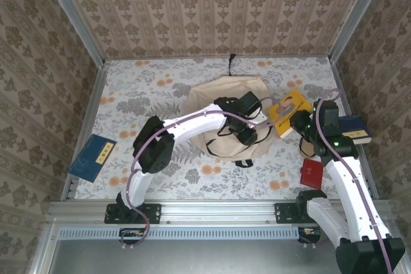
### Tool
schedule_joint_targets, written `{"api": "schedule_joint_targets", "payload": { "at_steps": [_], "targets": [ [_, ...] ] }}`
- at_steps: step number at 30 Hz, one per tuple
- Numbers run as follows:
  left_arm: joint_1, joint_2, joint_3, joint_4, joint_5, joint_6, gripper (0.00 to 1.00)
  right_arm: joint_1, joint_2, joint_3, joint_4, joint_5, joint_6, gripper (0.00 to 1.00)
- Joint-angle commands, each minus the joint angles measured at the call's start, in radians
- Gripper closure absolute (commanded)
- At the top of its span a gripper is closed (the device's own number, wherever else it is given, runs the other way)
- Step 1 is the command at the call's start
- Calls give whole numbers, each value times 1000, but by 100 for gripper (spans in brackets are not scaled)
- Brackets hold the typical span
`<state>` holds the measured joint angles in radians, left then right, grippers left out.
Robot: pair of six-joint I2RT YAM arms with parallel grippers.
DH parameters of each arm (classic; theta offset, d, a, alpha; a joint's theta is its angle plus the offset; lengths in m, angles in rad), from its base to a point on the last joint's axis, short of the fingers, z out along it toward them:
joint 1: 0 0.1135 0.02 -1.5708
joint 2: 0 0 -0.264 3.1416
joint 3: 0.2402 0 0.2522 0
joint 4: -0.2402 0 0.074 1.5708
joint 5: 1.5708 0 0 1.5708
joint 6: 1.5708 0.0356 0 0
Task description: Pack books, pencil case, and school supplies into a backpack
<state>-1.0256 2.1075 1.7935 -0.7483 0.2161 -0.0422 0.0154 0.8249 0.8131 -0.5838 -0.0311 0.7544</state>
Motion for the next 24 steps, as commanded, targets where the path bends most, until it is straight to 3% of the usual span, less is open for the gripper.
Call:
{"api": "schedule_joint_targets", "payload": {
  "at_steps": [1,13,17,24],
  "targets": [
    [19,-102,-18,46,39,1,75,-9,-33,6,32,-2,-11,88],
    [94,-226,-86,136,58,-43,89,-15,-106,91,-102,63,-73,88],
    [122,-247,-87,203,-3,-100,100,-15,-123,122,-121,-5,-71,89],
    [150,-300,-129,389,-170,-195,100,-15,-144,191,-221,-149,-38,93]
  ]
}}
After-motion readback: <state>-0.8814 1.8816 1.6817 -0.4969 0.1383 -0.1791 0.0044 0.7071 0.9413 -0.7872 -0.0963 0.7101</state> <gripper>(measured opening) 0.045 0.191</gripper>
